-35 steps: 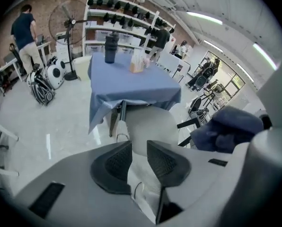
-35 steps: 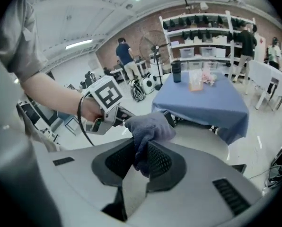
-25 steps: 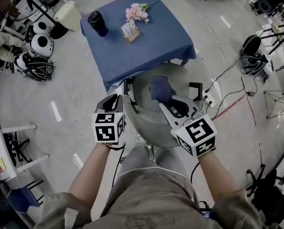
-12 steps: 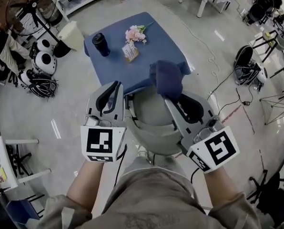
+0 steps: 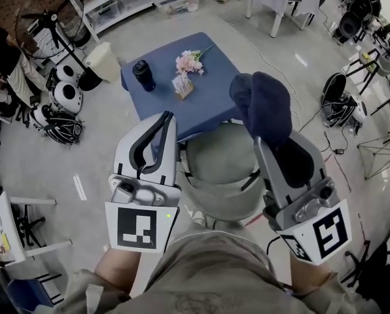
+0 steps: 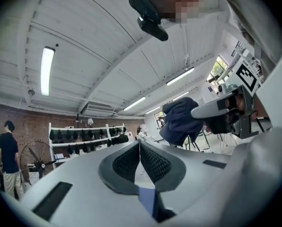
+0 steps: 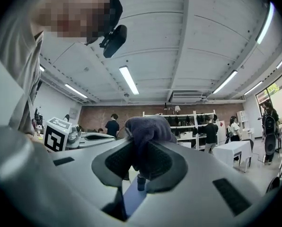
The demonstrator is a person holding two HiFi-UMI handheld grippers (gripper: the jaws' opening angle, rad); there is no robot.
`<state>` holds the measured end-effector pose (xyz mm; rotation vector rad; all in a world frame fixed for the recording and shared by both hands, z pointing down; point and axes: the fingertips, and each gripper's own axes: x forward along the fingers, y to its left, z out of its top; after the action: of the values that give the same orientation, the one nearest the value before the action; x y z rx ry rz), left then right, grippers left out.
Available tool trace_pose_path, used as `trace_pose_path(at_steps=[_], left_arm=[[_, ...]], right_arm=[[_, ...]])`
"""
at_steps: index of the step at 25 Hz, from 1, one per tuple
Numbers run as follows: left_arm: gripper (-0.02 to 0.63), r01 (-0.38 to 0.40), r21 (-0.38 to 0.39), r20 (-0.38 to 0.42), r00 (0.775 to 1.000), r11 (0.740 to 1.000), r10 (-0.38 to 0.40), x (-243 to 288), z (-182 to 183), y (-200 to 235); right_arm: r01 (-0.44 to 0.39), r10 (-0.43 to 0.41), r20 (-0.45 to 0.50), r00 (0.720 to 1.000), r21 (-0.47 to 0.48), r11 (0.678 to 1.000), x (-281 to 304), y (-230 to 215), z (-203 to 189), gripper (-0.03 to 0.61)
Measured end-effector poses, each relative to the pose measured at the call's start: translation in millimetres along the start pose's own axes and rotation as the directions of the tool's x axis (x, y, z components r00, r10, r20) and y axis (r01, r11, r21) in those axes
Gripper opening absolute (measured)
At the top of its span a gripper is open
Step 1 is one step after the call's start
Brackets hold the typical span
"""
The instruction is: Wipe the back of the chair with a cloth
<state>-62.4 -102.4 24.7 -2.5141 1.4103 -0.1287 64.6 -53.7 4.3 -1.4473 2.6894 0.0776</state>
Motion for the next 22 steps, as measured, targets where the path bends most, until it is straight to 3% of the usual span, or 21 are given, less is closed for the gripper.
trace_pose_path(at_steps=[5,11,22], left_arm=[[0.017,-0.003,0.026,0.065,0.998,1.0,0.001,-12,21,-2],[0.017,-0.008,0.025,0.095,0.995,1.0,0.006,-19,24,-7],[0.017,0.006,0.003,-0.008,1.0,1.0,-0.006,-28,-21,-27]], right_arm=[[0.026,-0.025,0.066,0.998,-0.01,1.0,-13,2,19,0.08],[0.059,-0.056,0.065,0.996,-0.056,0.997,-22,-3,15,0.08],[0.104,-0.105,-0.008,0.994,-0.07,0.992,-42,-14,-35,0.08]])
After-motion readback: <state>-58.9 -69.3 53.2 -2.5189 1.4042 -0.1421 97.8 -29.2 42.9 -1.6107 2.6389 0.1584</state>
